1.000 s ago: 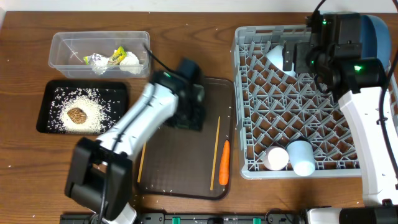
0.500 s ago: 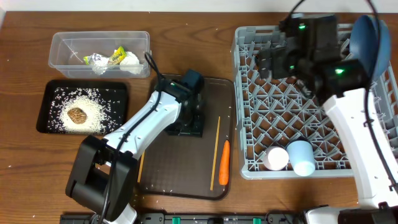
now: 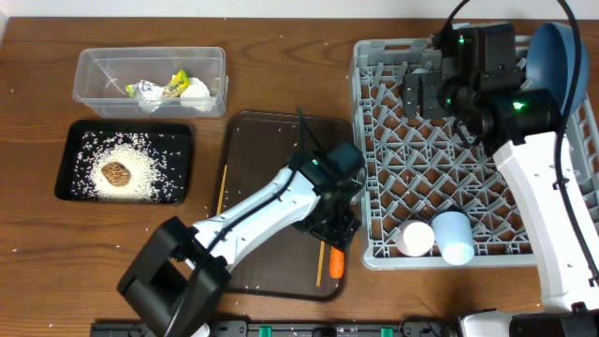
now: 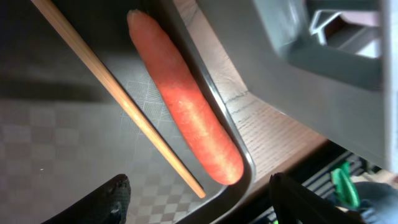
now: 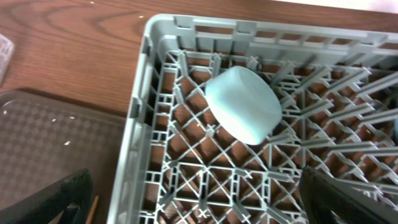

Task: Sort waste into correct bins and load items into the dishwasher rack
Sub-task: 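Grasp the orange carrot with the left gripper and lift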

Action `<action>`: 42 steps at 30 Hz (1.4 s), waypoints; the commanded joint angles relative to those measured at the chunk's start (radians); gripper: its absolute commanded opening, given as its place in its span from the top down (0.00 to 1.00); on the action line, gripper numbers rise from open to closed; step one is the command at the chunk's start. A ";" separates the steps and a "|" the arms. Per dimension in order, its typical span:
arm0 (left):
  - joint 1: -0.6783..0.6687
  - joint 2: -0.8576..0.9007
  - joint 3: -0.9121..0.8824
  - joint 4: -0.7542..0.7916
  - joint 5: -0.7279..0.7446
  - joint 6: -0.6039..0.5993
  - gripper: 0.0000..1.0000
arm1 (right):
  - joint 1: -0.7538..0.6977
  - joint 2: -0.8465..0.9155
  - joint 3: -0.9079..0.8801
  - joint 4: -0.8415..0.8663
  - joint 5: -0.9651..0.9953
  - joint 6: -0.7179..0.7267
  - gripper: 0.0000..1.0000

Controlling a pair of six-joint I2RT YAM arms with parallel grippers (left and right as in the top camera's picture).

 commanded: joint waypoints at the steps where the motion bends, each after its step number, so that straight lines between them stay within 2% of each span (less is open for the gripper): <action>1: -0.005 0.045 0.003 -0.002 -0.050 -0.043 0.27 | -0.011 -0.009 0.002 -0.007 0.009 0.013 0.01; 6: -0.021 0.122 0.003 -0.001 -0.010 -0.060 0.27 | -0.011 -0.009 0.002 -0.015 0.009 0.013 0.01; 8: -0.024 0.148 0.004 -0.002 -0.011 -0.060 0.31 | -0.011 -0.009 0.002 -0.016 0.009 0.013 0.01; 12: -0.012 0.156 0.005 -0.002 -0.003 -0.061 0.37 | -0.011 -0.009 0.002 -0.026 0.010 0.013 0.01; 18: -0.013 0.156 0.005 -0.002 -0.016 -0.066 0.37 | -0.011 -0.009 0.002 -0.029 0.010 0.013 0.01; 20: -0.013 0.156 0.005 -0.010 -0.056 -0.085 0.39 | -0.011 -0.009 0.002 -0.031 0.010 0.013 0.01; 21: -0.013 0.156 0.005 -0.025 -0.113 -0.109 0.41 | -0.011 -0.009 0.002 -0.033 0.010 0.013 0.01; 27: -0.008 0.156 0.005 -0.132 -0.434 -0.283 0.41 | -0.011 -0.009 0.002 -0.033 0.010 0.013 0.01; 36: 0.012 0.155 0.011 -0.135 -0.515 -0.296 0.41 | -0.011 -0.009 0.002 -0.033 0.010 0.013 0.01; 38: 0.026 0.152 0.041 -0.171 -0.505 -0.295 0.47 | -0.011 -0.009 0.002 -0.032 0.015 0.013 0.01; 42: 0.026 0.109 0.099 -0.203 -0.469 -0.206 0.47 | -0.013 -0.009 0.002 -0.032 0.025 0.013 0.01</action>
